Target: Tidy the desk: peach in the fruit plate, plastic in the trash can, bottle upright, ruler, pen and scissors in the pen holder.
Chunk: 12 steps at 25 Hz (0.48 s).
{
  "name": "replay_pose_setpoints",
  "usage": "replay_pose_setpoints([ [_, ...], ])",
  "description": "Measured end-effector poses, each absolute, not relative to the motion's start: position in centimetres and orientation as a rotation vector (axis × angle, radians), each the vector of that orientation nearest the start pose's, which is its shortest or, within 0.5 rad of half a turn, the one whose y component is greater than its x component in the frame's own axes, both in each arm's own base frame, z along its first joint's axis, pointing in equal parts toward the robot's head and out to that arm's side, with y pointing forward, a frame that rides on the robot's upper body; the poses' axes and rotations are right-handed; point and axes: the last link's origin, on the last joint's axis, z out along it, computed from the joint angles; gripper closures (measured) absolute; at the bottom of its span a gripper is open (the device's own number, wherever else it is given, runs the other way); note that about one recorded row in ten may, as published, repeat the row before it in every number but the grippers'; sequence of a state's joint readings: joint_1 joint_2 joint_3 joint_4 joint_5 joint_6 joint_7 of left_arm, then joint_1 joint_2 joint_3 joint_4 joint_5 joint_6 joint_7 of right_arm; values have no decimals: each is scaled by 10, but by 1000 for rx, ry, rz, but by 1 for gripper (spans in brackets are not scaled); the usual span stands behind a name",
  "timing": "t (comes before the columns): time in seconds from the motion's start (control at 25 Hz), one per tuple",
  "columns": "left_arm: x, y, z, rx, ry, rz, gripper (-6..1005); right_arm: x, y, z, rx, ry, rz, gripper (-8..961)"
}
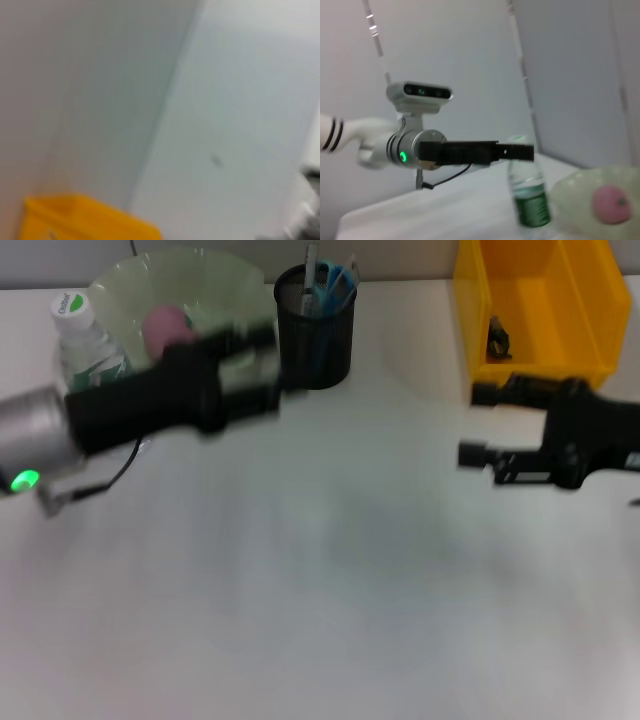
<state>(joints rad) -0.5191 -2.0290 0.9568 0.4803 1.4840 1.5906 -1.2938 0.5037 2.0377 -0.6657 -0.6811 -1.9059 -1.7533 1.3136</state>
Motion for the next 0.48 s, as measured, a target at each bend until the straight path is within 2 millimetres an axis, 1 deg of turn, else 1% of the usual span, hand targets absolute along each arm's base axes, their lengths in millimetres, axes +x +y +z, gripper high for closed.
replay_pose_setpoints([
  [0.12, -251, 311, 3, -2724, -623, -1051, 191, 248, 309, 14, -2830, 411, 886, 130],
  [0.28, -278, 290, 6, -2783, -669, -933, 193, 243, 305, -10, -2904, 402, 869, 130],
  [0.4, -281, 287, 6, -2785, -661, -919, 193, 242, 304, -26, -2928, 422, 845, 130],
  [0.48, -289, 279, 7, -2785, -615, -896, 193, 242, 304, -33, -2928, 426, 832, 130],
])
